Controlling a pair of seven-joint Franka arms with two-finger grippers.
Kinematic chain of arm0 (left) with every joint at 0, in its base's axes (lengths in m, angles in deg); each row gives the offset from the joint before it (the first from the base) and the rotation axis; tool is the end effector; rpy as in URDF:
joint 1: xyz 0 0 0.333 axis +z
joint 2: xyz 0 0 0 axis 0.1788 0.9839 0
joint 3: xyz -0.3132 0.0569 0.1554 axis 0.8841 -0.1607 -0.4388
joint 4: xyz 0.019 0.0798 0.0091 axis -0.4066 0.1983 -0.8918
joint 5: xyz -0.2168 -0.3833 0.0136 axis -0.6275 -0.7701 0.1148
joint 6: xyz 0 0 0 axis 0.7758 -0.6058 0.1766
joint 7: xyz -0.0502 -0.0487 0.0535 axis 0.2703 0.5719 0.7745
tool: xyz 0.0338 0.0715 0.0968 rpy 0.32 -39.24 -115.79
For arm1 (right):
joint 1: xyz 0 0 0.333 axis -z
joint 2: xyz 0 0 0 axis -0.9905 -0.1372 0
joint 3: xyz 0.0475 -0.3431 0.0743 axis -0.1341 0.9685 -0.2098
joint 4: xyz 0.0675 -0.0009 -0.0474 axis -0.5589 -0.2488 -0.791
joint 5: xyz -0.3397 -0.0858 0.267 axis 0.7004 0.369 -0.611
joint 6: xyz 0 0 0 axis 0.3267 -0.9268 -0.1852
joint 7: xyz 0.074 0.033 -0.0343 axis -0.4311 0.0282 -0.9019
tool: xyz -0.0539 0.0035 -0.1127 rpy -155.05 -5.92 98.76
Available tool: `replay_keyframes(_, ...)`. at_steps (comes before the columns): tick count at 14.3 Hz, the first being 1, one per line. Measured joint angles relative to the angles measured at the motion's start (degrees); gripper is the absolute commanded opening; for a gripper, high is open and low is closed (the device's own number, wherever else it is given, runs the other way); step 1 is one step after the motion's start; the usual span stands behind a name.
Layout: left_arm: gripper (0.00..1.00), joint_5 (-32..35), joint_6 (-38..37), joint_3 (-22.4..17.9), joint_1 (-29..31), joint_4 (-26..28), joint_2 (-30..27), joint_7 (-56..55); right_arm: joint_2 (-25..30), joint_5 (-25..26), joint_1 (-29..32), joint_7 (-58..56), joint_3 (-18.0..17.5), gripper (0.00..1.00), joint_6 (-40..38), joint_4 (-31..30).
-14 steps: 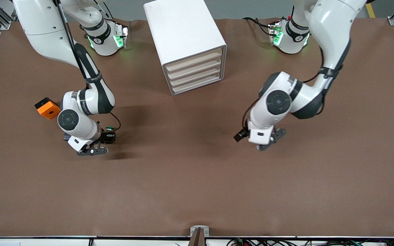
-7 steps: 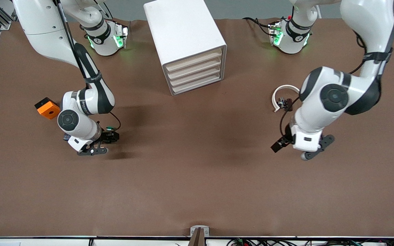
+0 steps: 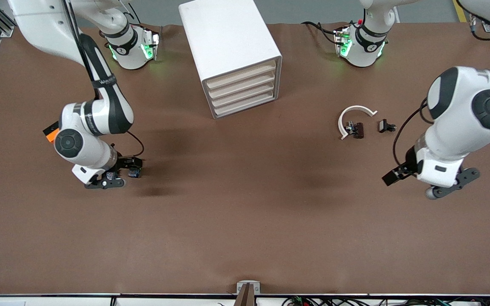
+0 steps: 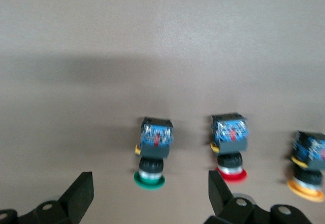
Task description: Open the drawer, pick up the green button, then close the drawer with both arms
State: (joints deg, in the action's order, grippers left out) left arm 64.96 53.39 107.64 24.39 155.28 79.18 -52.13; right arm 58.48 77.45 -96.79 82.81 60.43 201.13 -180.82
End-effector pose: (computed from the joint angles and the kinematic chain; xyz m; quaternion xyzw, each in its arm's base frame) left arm 0.6947 -0.0869 0.4827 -0.9788 -0.1978 -0.0489 0.0207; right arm 0.6320 0.0945 0.2694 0.9977 0.0283 -0.0594 0.0164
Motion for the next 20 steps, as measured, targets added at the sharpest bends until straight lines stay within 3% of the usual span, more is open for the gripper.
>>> replay_keyframes(5,1.00,-0.3,-7.1,-1.2,2.4,-0.1,-7.3,11.1,8.4,0.0,0.2,0.5,0.4,1.00,-7.5,0.2)
replay_keyframes(9,1.00,-6.5,-15.2,-14.3,-5.5,-0.1,-14.0,23.8,14.9,0.0,0.9,0.7,0.7,1.00,-13.4,0.7)
replay_keyframes(11,1.00,-8.4,-18.0,-17.6,-6.2,-0.1,-16.5,28.9,17.3,0.0,1.8,0.7,0.8,1.00,-16.7,2.0)
replay_keyframes(20,1.00,-11.1,-23.2,-18.2,-8.6,0.3,-20.8,29.4,18.8,0.1,5.6,0.6,0.9,1.00,-29.1,12.9)
